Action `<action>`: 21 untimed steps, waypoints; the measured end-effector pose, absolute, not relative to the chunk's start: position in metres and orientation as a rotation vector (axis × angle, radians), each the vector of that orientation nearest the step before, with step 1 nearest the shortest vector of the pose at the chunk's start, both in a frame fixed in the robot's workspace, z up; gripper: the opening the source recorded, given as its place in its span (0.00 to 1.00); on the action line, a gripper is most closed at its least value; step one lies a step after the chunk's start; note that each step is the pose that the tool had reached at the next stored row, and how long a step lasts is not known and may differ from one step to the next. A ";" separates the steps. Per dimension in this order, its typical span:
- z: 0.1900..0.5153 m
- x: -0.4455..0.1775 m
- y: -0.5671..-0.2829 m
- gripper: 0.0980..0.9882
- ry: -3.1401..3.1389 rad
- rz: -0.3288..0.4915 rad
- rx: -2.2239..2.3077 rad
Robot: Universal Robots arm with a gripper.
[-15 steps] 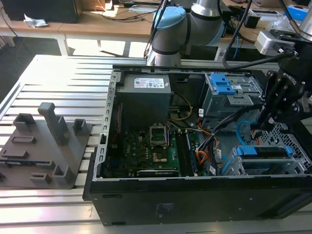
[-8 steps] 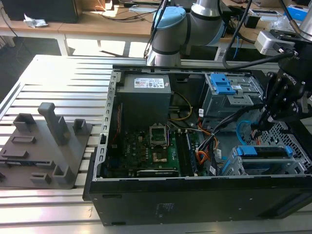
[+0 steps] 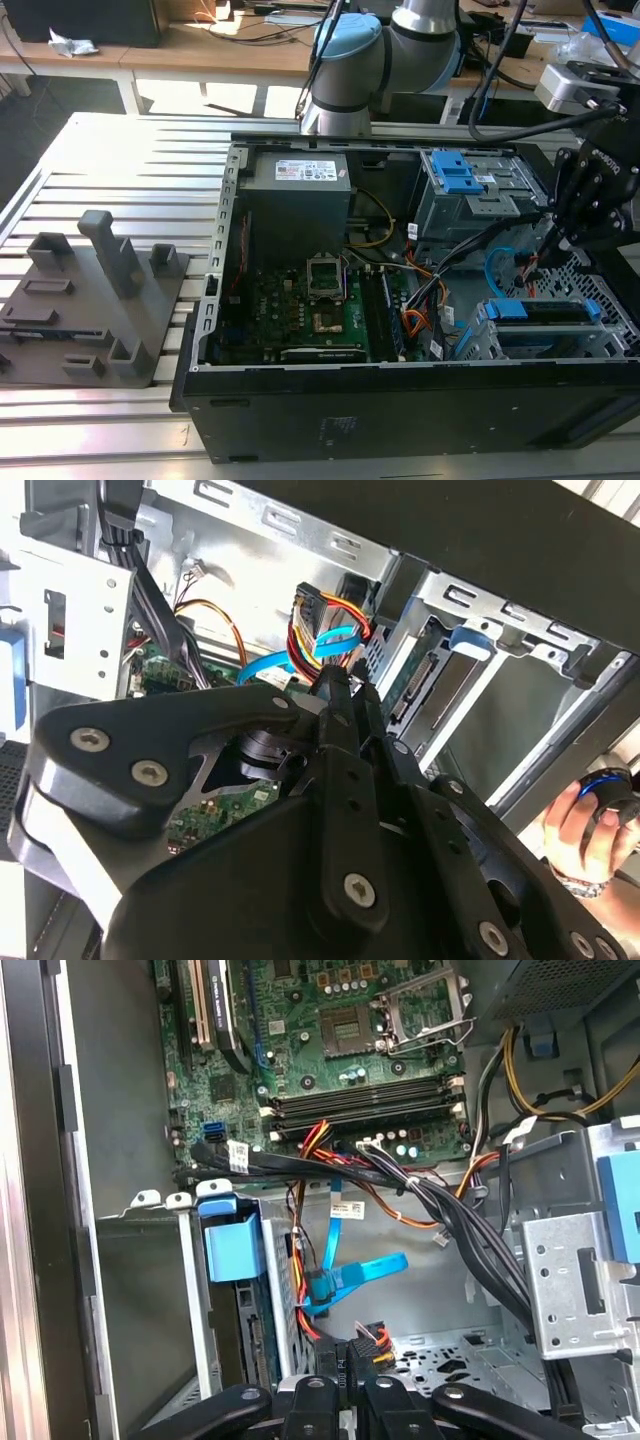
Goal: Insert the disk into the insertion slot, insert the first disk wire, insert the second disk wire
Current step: 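Insert the first disk wire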
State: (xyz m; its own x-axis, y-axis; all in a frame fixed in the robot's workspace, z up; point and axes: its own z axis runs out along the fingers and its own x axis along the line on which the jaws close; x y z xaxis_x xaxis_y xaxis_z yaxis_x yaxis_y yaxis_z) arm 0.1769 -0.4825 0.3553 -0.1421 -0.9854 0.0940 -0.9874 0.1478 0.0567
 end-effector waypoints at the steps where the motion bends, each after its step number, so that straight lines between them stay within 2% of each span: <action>1: 0.355 0.177 -0.483 0.08 -2.295 0.028 1.983; 21: 0.354 0.195 -0.483 0.08 -2.292 0.024 1.981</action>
